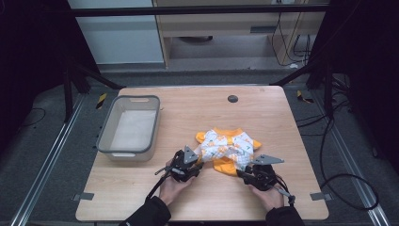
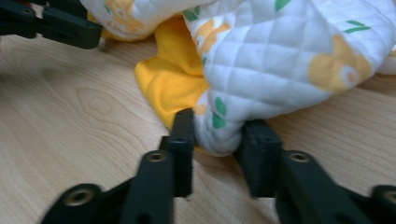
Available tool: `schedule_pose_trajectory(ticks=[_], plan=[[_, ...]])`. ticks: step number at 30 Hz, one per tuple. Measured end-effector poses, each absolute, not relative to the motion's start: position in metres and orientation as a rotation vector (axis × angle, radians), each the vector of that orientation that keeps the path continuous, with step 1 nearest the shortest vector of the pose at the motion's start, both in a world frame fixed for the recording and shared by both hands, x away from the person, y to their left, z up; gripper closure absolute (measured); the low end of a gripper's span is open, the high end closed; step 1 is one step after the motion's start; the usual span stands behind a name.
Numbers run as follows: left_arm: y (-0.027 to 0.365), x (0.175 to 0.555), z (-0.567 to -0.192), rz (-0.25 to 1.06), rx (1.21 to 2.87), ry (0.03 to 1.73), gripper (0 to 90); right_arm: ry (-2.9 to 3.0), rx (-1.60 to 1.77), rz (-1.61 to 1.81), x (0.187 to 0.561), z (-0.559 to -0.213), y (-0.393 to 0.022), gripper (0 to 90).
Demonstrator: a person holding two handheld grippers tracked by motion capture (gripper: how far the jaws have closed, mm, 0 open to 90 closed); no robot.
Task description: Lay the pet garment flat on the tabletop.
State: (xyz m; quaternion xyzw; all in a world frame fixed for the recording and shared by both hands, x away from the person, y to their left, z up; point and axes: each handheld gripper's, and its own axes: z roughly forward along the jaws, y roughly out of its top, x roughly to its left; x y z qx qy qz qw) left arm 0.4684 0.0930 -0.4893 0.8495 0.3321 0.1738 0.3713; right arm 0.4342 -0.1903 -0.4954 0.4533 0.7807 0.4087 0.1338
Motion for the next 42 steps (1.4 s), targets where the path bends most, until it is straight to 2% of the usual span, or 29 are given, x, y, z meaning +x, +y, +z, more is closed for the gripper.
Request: schedule_pose_trajectory(ticks=[1, 4, 10, 19, 23, 28, 33, 39, 40, 42], plan=[[0.094, 0.468, -0.488, 0.435, 2.178, 0.838, 77.8, 2.266, 1.315, 1.206, 0.433, -0.493, -0.192, 75.1], [0.095, 0.467, -0.486, 0.409, 2.181, 0.823, 85.2, 2.269, 1.300, 1.214, 0.432, -0.488, -0.192, 79.3], [0.100, 0.463, -0.474, 0.376, 2.177, 0.788, 87.6, 2.278, 1.262, 1.265, 0.428, -0.475, -0.194, 80.5], [0.132, 0.437, -0.424, 0.278, 2.065, 0.772, 87.7, 2.272, 1.214, 1.381, 0.416, -0.436, -0.216, 80.3], [0.137, 0.435, -0.419, 0.243, 2.056, 0.791, 87.7, 2.263, 1.224, 1.415, 0.418, -0.429, -0.220, 80.4], [0.136, 0.445, -0.424, 0.258, 2.064, 0.861, 87.4, 2.251, 1.270, 1.390, 0.434, -0.431, -0.218, 79.9], [0.132, 0.467, -0.445, 0.293, 2.085, 0.942, 86.5, 2.168, 1.386, 1.253, 0.467, -0.458, -0.216, 77.1], [0.128, 0.479, -0.459, 0.353, 2.119, 0.978, 84.6, 2.131, 1.369, 1.169, 0.476, -0.470, -0.210, 72.1], [0.129, 0.479, -0.459, 0.360, 2.123, 0.983, 81.3, 2.107, 1.342, 1.166, 0.474, -0.468, -0.210, 65.8], [0.133, 0.475, -0.456, 0.392, 2.107, 0.997, 72.6, 2.085, 1.314, 1.175, 0.471, -0.465, -0.212, 62.1]])
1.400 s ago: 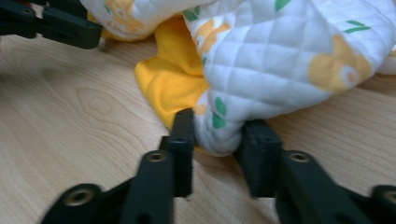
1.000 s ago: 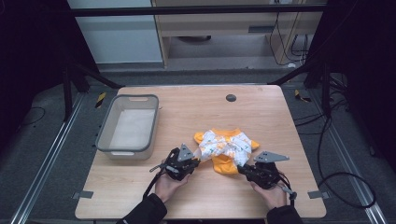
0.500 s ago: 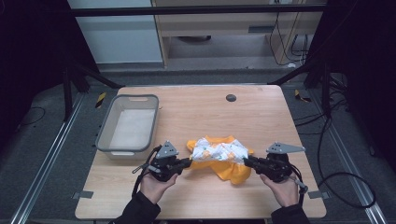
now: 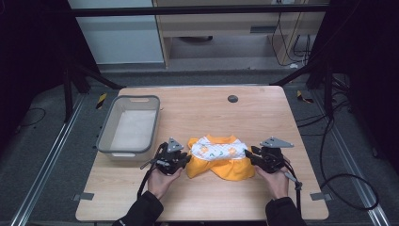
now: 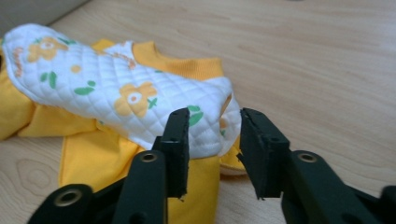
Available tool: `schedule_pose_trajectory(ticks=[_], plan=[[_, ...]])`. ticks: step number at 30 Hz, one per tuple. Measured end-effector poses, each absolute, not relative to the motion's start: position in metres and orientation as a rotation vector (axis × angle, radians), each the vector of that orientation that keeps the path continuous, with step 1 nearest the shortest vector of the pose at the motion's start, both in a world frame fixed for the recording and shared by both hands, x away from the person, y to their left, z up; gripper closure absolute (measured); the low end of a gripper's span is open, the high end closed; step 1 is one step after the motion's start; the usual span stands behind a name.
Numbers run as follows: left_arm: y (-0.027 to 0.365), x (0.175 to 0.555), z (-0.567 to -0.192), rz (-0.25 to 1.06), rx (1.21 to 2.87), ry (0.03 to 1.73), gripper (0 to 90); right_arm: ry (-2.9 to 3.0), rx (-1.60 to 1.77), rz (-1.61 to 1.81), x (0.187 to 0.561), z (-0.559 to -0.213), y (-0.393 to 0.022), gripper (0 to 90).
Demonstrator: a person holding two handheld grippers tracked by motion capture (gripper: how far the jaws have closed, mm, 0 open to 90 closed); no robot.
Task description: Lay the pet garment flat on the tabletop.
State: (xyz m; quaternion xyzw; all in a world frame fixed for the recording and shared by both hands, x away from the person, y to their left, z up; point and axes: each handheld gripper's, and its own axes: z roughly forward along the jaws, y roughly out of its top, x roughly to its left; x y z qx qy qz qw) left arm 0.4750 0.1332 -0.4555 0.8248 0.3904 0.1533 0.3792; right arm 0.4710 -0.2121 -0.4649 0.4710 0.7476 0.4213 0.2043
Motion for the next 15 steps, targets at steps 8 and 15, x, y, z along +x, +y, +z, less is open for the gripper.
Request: schedule_pose_trajectory(ticks=[8, 15], plan=[[0.150, 0.443, -0.440, 0.425, 2.072, 0.935, 52.5, 2.085, 1.228, 1.238, 0.438, -0.454, -0.220, 52.9], [0.140, 0.426, -0.460, 0.426, 2.163, 0.864, 48.8, 2.232, 1.182, 1.141, 0.421, -0.478, -0.202, 52.6]])
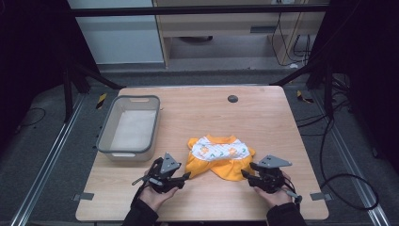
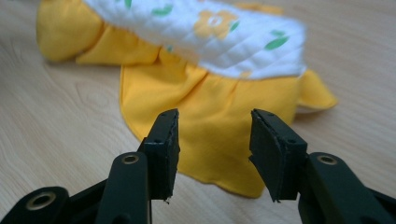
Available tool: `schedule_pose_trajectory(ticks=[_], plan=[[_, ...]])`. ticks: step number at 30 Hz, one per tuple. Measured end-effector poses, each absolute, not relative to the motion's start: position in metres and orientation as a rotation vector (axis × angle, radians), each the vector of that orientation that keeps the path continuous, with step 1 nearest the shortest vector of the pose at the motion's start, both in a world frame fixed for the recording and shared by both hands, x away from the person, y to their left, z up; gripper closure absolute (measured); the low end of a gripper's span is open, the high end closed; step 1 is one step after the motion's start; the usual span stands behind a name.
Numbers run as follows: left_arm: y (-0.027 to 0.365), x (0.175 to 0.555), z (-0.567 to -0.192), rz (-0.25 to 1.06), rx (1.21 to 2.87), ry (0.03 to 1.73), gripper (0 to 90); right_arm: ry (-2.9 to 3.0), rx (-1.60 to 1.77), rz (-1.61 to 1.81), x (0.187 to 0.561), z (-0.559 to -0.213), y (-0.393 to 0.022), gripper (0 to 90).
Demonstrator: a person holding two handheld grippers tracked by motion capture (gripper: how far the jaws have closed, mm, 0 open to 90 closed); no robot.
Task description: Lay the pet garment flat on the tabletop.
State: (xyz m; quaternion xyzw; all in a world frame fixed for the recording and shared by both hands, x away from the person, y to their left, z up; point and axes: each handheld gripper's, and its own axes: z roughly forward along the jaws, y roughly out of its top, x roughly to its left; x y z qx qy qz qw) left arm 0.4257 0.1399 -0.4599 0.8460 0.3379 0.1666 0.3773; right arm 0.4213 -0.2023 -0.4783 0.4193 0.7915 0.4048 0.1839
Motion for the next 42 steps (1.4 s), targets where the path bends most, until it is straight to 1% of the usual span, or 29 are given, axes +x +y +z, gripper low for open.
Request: schedule_pose_trajectory(ticks=[5, 7, 9, 11, 12, 13, 14, 15, 16, 17, 18, 21, 22, 25, 28, 29, 30, 31, 32, 33, 34, 35, 37, 38, 39, 40, 41, 42], plan=[[0.130, 0.434, -0.473, 0.428, 2.207, 0.885, 48.9, 2.289, 1.157, 1.072, 0.425, -0.490, -0.193, 52.3], [0.127, 0.438, -0.478, 0.419, 2.215, 0.898, 54.7, 2.298, 1.161, 1.050, 0.427, -0.493, -0.192, 53.2], [0.124, 0.442, -0.480, 0.402, 2.213, 0.904, 61.6, 2.302, 1.186, 1.039, 0.430, -0.496, -0.194, 57.4], [0.123, 0.443, -0.481, 0.395, 2.221, 0.903, 70.7, 2.312, 1.194, 1.011, 0.432, -0.499, -0.193, 62.4], [0.122, 0.444, -0.481, 0.391, 2.223, 0.905, 70.7, 2.312, 1.194, 1.011, 0.432, -0.499, -0.193, 62.4], [0.122, 0.445, -0.481, 0.378, 2.223, 0.902, 75.7, 2.313, 1.193, 0.997, 0.432, -0.499, -0.193, 65.2], [0.122, 0.444, -0.480, 0.369, 2.222, 0.898, 83.8, 2.304, 1.187, 0.971, 0.433, -0.499, -0.193, 73.6], [0.122, 0.444, -0.480, 0.369, 2.222, 0.898, 85.4, 2.304, 1.187, 0.971, 0.433, -0.499, -0.193, 73.6], [0.123, 0.444, -0.477, 0.352, 2.217, 0.890, 86.1, 2.308, 1.185, 0.947, 0.433, -0.498, -0.193, 83.9], [0.123, 0.444, -0.477, 0.352, 2.217, 0.890, 86.5, 2.308, 1.185, 0.947, 0.433, -0.498, -0.193, 83.9], [0.124, 0.443, -0.475, 0.354, 2.207, 0.887, 86.5, 2.312, 1.188, 0.940, 0.434, -0.497, -0.193, 88.9], [0.129, 0.442, -0.467, 0.324, 2.165, 0.884, 87.0, 2.339, 1.190, 0.927, 0.433, -0.494, -0.191, 90.0], [0.134, 0.441, -0.459, 0.308, 2.128, 0.879, 87.1, 2.350, 1.170, 0.951, 0.432, -0.489, -0.191, 90.0], [0.139, 0.440, -0.453, 0.288, 2.102, 0.880, 87.1, 2.337, 1.156, 0.997, 0.430, -0.482, -0.192, 90.0], [0.143, 0.438, -0.448, 0.302, 2.086, 0.873, 87.1, 2.313, 1.135, 1.054, 0.426, -0.479, -0.192, 90.0], [0.143, 0.438, -0.448, 0.303, 2.087, 0.873, 87.1, 2.300, 1.126, 1.089, 0.425, -0.483, -0.189, 78.8], [0.142, 0.438, -0.449, 0.302, 2.089, 0.871, 87.1, 2.307, 1.134, 1.078, 0.427, -0.487, -0.187, 73.4], [0.142, 0.438, -0.449, 0.302, 2.089, 0.871, 87.1, 2.307, 1.134, 1.078, 0.427, -0.487, -0.187, 73.4], [0.141, 0.438, -0.449, 0.300, 2.093, 0.867, 87.1, 2.330, 1.136, 1.056, 0.430, -0.493, -0.182, 66.0], [0.140, 0.438, -0.449, 0.293, 2.092, 0.867, 87.1, 2.339, 1.135, 1.047, 0.431, -0.495, -0.180, 66.0], [0.140, 0.438, -0.448, 0.291, 2.088, 0.864, 87.1, 2.344, 1.135, 1.048, 0.431, -0.496, -0.179, 61.1], [0.140, 0.437, -0.447, 0.291, 2.089, 0.861, 87.1, 2.352, 1.137, 1.044, 0.432, -0.498, -0.177, 61.2], [0.140, 0.437, -0.447, 0.290, 2.085, 0.861, 87.1, 2.352, 1.122, 1.021, 0.431, -0.501, -0.176, 63.9], [0.140, 0.437, -0.447, 0.290, 2.085, 0.861, 87.1, 2.350, 1.121, 1.017, 0.430, -0.501, -0.175, 68.9], [0.141, 0.437, -0.447, 0.290, 2.085, 0.862, 87.1, 2.350, 1.121, 1.017, 0.430, -0.501, -0.175, 68.9], [0.141, 0.437, -0.447, 0.292, 2.086, 0.863, 87.1, 2.357, 1.107, 1.011, 0.430, -0.501, -0.175, 84.2], [0.141, 0.437, -0.447, 0.293, 2.087, 0.865, 87.1, 2.357, 1.107, 1.011, 0.430, -0.501, -0.175, 84.2], [0.142, 0.437, -0.447, 0.291, 2.086, 0.868, 87.1, 2.357, 1.135, 1.010, 0.430, -0.500, -0.174, 86.9]])
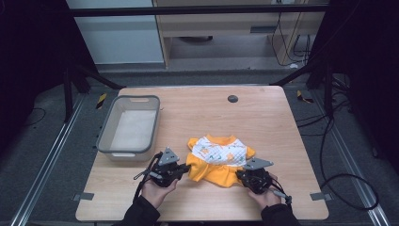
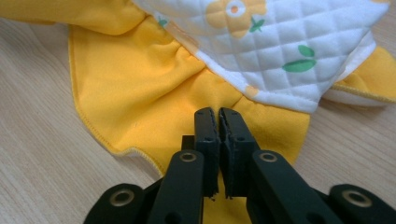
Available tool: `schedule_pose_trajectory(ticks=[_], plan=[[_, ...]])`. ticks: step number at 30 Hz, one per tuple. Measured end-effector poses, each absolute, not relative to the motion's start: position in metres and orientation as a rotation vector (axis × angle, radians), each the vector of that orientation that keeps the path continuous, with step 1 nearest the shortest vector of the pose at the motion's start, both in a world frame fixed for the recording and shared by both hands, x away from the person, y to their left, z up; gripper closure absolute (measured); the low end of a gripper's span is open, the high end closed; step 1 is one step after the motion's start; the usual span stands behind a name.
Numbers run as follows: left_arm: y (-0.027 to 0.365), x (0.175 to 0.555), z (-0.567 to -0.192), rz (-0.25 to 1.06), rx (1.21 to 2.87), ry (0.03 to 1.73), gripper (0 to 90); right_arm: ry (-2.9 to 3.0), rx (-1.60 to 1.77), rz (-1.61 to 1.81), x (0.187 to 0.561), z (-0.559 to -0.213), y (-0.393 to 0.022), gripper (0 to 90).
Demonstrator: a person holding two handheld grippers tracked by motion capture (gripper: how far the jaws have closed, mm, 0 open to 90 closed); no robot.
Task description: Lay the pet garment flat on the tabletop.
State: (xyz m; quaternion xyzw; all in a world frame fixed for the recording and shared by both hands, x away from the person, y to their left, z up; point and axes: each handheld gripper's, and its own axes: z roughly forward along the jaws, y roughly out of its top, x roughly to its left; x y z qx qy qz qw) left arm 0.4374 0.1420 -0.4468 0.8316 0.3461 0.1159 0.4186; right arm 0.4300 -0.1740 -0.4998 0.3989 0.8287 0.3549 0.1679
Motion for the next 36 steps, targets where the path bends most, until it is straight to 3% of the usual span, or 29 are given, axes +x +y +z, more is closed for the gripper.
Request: schedule_pose_trajectory(ticks=[13, 24, 28, 29, 31, 36], plan=[[0.167, 0.421, -0.436, 0.216, 2.088, 0.898, 86.9, 2.446, 1.054, 1.280, 0.411, -0.463, -0.198, 86.9], [0.154, 0.399, -0.477, 0.136, 2.335, 0.924, 84.9, 2.585, 1.097, 1.143, 0.397, -0.478, -0.206, 83.3], [0.156, 0.393, -0.472, 0.167, 2.308, 0.911, 73.2, 2.507, 1.088, 1.194, 0.396, -0.476, -0.212, 74.9], [0.158, 0.391, -0.468, 0.188, 2.291, 0.909, 64.5, 2.463, 1.085, 1.227, 0.396, -0.473, -0.215, 71.0], [0.162, 0.390, -0.461, 0.240, 2.239, 0.911, 56.7, 2.429, 1.085, 1.236, 0.397, -0.472, -0.216, 68.1], [0.169, 0.404, -0.443, 0.382, 2.146, 0.904, 48.0, 2.278, 1.125, 1.309, 0.411, -0.466, -0.224, 59.5]])
